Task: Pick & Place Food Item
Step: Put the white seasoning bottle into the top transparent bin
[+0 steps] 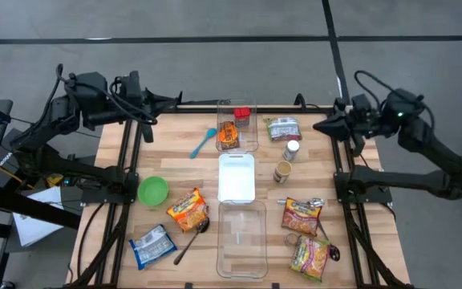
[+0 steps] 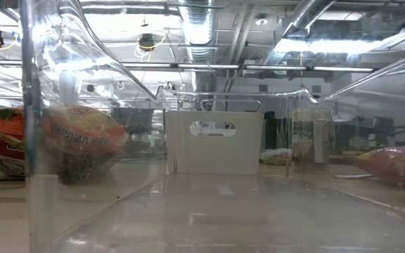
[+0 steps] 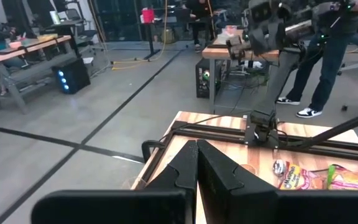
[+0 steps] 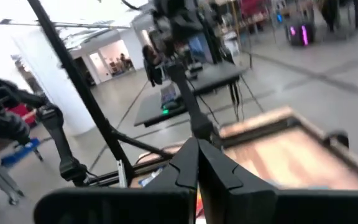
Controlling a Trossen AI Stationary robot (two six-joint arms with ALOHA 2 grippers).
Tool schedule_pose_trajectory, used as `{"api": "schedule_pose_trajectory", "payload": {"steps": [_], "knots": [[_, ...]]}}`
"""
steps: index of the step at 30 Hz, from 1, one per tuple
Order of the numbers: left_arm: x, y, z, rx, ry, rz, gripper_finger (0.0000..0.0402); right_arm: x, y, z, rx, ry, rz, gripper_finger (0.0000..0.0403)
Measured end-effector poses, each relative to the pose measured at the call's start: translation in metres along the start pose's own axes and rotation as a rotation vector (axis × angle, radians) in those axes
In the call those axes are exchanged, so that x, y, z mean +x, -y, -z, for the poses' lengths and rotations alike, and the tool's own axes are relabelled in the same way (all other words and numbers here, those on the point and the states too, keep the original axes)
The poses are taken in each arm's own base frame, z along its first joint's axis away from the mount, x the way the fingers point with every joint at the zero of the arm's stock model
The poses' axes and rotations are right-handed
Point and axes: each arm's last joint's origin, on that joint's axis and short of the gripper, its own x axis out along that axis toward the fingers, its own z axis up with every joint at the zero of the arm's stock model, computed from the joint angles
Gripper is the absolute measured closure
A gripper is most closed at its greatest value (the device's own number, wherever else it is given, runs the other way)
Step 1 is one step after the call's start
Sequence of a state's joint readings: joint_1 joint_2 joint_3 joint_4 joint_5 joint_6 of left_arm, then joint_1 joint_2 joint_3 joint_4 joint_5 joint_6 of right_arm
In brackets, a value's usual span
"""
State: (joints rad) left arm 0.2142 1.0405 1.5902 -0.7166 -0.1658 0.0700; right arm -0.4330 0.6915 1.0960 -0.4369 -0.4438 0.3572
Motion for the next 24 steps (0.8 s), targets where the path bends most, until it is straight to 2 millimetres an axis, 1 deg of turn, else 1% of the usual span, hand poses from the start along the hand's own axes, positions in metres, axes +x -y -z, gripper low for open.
{"api": "schedule_pose_trajectory", "payload": {"steps": [3, 6, 8, 10, 12, 14, 16, 18, 22, 24], "knots": [[0.000, -0.001, 0.000, -0.001, -0.002, -0.009, 0.0400, 0.003, 0.006, 0.009, 0.070, -0.023, 0.027, 0.0394], [0.000, -0.002, 0.000, -0.002, -0.001, -0.012, 0.0401, 0.004, 0.009, 0.014, 0.106, -0.071, 0.066, 0.0363], [0.000, -0.002, 0.000, -0.002, -0.002, -0.012, 0.0401, 0.008, 0.013, 0.018, 0.128, -0.113, 0.095, 0.0329], [0.001, -0.002, 0.000, -0.002, -0.002, -0.012, 0.0401, 0.014, 0.019, 0.024, 0.158, -0.177, 0.156, 0.0286], [0.001, -0.002, 0.000, -0.001, -0.004, -0.011, 0.0400, 0.020, 0.028, 0.033, 0.170, -0.251, 0.269, 0.0239], [0.001, -0.002, 0.000, -0.002, -0.003, -0.011, 0.0401, 0.021, 0.036, 0.042, 0.181, -0.327, 0.409, 0.0198], [0.001, -0.002, 0.000, -0.002, -0.004, -0.011, 0.0401, 0.022, 0.044, 0.052, 0.192, -0.427, 0.536, 0.0169], [0.001, -0.002, 0.000, -0.002, -0.004, -0.011, 0.0401, 0.025, 0.053, 0.060, 0.200, -0.536, 0.607, 0.0157], [0.001, -0.002, 0.000, -0.001, -0.004, -0.011, 0.0401, 0.047, 0.070, 0.069, 0.230, -0.649, 0.651, 0.0157], [0.001, -0.002, 0.000, -0.002, -0.003, -0.011, 0.0401, 0.058, 0.080, 0.072, 0.242, -0.696, 0.703, 0.0158]]}}
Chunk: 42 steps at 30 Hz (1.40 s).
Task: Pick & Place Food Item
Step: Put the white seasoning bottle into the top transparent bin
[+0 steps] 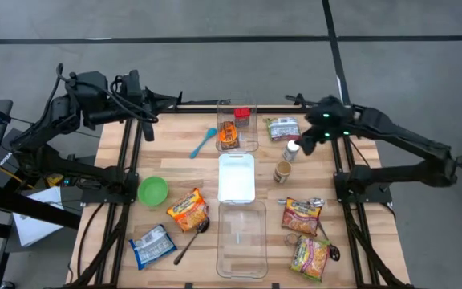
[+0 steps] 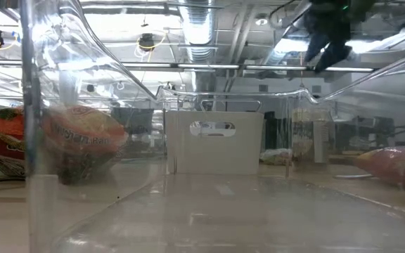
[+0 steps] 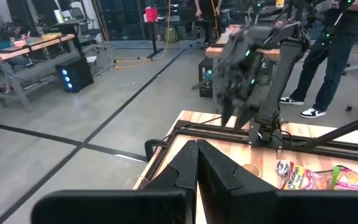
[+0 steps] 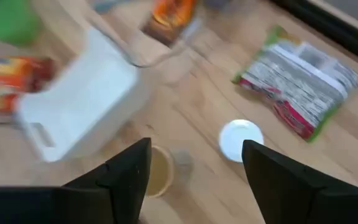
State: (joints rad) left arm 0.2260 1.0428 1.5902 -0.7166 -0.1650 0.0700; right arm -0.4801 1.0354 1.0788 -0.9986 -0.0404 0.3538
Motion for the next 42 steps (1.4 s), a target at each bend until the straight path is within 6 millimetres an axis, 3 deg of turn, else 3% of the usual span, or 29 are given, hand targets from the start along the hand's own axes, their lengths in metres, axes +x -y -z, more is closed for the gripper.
{"api": "schedule_pose_trajectory", "payload": {"steps": [6, 17, 31, 42], "knots": [[0.000, 0.000, 0.000, 0.000, 0.000, 0.000, 0.0401, 0.038, 0.000, -0.018, -0.095, -0.167, 0.096, 0.0153], [0.000, 0.000, -0.001, -0.031, 0.011, 0.004, 0.0401, 0.077, 0.007, -0.038, -0.067, -0.371, 0.243, 0.0146], [0.000, 0.000, -0.004, -0.037, 0.041, 0.001, 0.0399, 0.097, 0.012, -0.036, -0.051, -0.433, 0.234, 0.0146], [0.000, 0.000, -0.004, -0.037, 0.041, -0.003, 0.0399, 0.098, 0.020, -0.042, -0.016, -0.393, 0.196, 0.0146]]}}
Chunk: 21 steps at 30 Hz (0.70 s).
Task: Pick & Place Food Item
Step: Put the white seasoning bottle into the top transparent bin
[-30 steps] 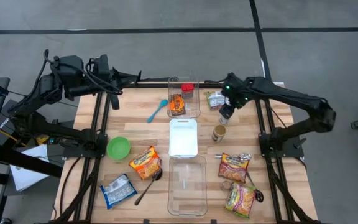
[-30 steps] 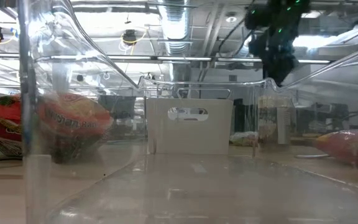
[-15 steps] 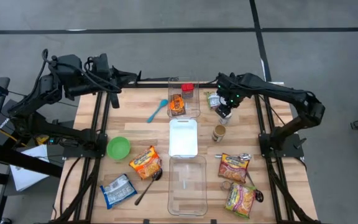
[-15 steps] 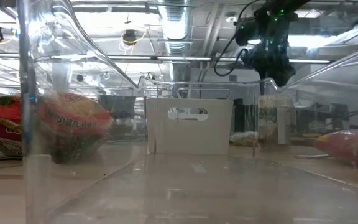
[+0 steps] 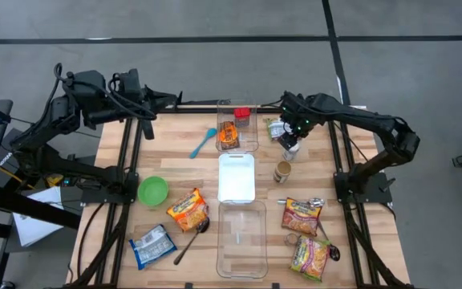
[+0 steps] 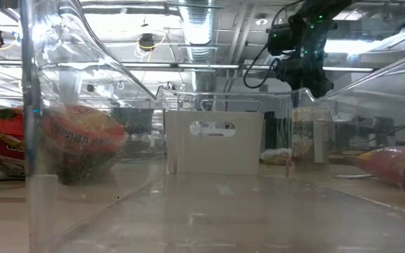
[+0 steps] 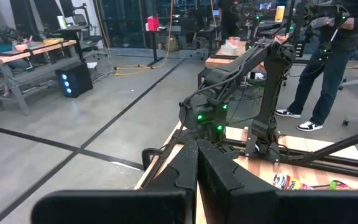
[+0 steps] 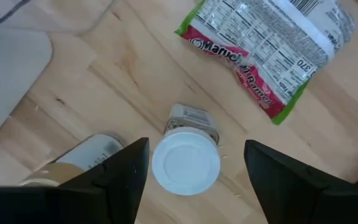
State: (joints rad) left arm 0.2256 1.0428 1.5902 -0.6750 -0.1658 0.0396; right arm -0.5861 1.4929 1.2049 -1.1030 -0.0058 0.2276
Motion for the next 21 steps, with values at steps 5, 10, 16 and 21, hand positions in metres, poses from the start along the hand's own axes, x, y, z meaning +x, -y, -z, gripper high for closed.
{"api": "schedule_pose_trajectory", "payload": {"steps": [5, 10, 16, 21], "knots": [[0.000, 0.000, 0.000, 0.000, 0.000, 0.000, 0.0399, 0.000, -0.001, 0.000, -0.004, -0.005, -0.021, 0.0145], [0.000, 0.000, 0.000, 0.000, 0.000, 0.001, 0.0399, 0.000, 0.003, -0.002, 0.007, 0.011, -0.020, 0.0113], [0.000, 0.000, 0.000, 0.000, 0.000, 0.002, 0.0399, 0.000, 0.007, 0.001, 0.007, -0.023, -0.008, 0.0069], [0.000, 0.000, 0.000, 0.000, 0.000, 0.005, 0.0399, 0.014, 0.007, 0.008, 0.013, -0.063, -0.004, 0.0066]]}}
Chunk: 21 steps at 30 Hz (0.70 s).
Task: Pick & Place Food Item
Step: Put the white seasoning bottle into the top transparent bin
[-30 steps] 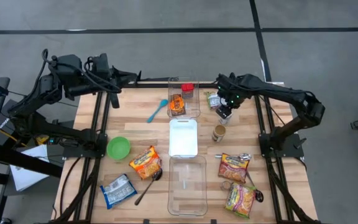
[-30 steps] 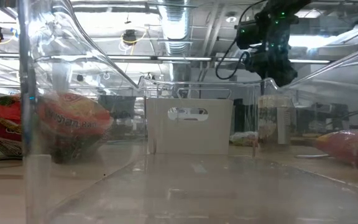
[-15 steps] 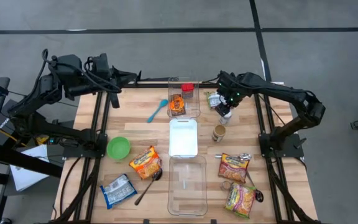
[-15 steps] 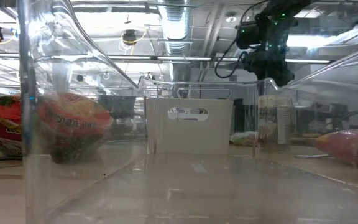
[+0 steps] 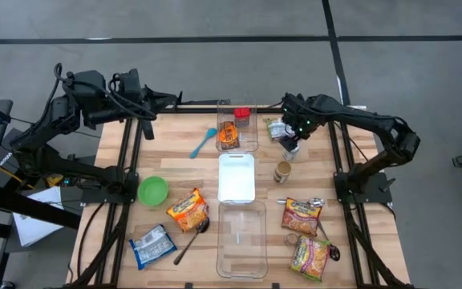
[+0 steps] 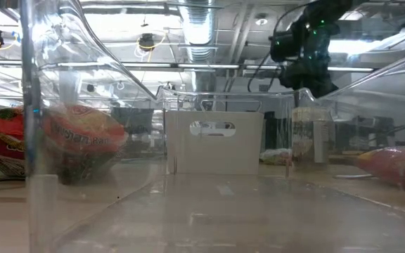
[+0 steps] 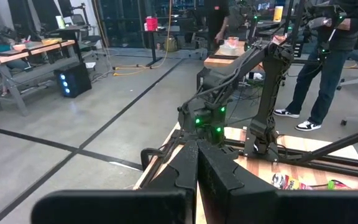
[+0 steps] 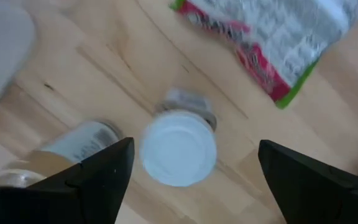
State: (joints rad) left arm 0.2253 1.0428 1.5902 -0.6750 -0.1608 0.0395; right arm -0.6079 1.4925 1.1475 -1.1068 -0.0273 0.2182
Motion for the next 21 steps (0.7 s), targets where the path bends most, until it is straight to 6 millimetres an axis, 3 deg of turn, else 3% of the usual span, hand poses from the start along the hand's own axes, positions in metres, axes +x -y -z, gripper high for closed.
{"api": "schedule_pose_trajectory", "payload": {"steps": [5, 21], "knots": [[0.000, 0.000, 0.000, 0.000, 0.000, 0.000, 0.0399, 0.016, 0.001, 0.007, 0.011, -0.025, 0.007, 0.0071], [0.000, 0.000, 0.000, -0.019, 0.000, -0.005, 0.0399, 0.019, 0.000, 0.003, 0.013, 0.020, -0.003, 0.0095]]}}
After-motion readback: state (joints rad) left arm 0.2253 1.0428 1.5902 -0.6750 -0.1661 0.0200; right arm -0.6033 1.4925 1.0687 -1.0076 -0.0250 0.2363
